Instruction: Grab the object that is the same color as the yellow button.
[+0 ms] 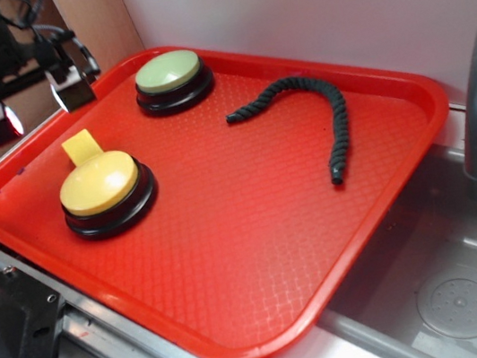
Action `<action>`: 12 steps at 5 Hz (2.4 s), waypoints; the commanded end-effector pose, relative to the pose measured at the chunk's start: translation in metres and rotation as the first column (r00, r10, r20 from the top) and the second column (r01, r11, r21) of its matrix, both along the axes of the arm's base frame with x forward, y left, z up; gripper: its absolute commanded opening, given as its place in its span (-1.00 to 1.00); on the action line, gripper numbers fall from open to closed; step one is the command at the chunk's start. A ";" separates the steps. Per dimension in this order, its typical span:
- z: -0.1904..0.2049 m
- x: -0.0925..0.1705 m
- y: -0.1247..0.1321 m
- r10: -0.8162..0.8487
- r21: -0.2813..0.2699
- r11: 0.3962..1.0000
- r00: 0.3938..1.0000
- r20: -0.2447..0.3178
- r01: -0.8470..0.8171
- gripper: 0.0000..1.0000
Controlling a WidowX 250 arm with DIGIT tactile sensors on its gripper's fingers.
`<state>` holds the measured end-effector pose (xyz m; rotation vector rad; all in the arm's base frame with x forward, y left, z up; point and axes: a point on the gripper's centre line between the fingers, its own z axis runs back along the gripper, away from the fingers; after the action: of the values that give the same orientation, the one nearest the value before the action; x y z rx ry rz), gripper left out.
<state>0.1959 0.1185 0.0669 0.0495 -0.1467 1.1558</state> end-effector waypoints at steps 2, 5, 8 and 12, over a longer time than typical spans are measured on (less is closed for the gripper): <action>-0.032 0.008 0.020 0.228 -0.016 0.974 0.971 0.064 -0.228 1.00; -0.053 0.011 0.021 0.244 -0.089 0.968 0.966 0.090 -0.236 0.11; 0.011 0.013 0.017 -0.011 -0.010 1.000 0.997 0.072 0.012 -1.00; 0.114 0.016 -0.113 -0.751 -0.033 0.658 0.659 0.039 0.752 -1.00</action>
<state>0.2150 -0.0029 0.1633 -0.0587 -0.0745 0.3180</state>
